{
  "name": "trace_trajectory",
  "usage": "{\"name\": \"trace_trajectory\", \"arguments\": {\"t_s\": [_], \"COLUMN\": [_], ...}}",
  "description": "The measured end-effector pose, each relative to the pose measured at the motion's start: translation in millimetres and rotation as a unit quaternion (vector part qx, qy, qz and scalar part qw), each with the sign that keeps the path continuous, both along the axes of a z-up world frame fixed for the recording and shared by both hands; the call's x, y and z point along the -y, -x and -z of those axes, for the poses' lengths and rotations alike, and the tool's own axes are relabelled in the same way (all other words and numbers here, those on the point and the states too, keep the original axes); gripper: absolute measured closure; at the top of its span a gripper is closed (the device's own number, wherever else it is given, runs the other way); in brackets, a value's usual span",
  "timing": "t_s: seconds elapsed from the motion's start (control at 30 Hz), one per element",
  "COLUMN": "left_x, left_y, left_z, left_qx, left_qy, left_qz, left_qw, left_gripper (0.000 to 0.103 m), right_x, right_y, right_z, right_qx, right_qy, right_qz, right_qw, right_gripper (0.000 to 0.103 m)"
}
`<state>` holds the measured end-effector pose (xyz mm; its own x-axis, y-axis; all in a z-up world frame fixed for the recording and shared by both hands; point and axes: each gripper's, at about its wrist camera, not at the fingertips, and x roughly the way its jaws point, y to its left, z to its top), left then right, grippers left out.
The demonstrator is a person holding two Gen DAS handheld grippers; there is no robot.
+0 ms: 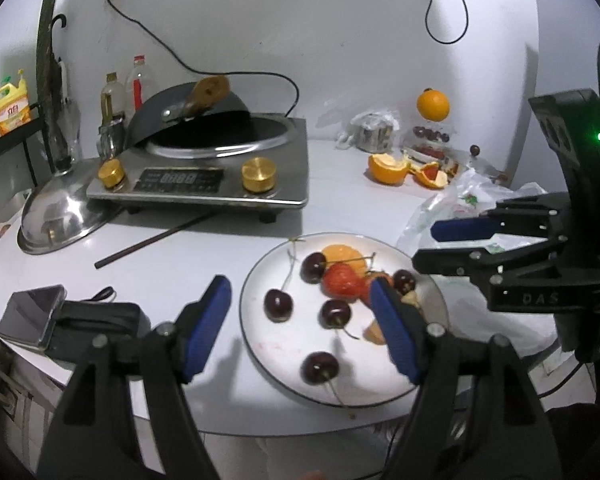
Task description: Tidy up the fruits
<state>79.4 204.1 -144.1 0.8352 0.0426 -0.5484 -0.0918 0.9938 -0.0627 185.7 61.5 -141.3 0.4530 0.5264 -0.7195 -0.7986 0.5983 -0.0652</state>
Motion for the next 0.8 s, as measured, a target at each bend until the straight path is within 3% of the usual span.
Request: {"name": "trace_trajectory", "arguments": {"t_s": [0.8], "left_x": [82.3], "left_y": [34.1], "left_z": [-39.1], "left_qx": [0.049], "left_qy": [0.001], "left_qz": [0.038], "left_qw": [0.9981], "left_gripper": [0.03], "right_x": [110.5], "right_y": [50.2], "right_z": [-37.9], "right_qx": [0.052], "right_qy": [-0.062], "right_qz": [0.062], "right_qw": [0.995], "right_gripper": [0.061]}}
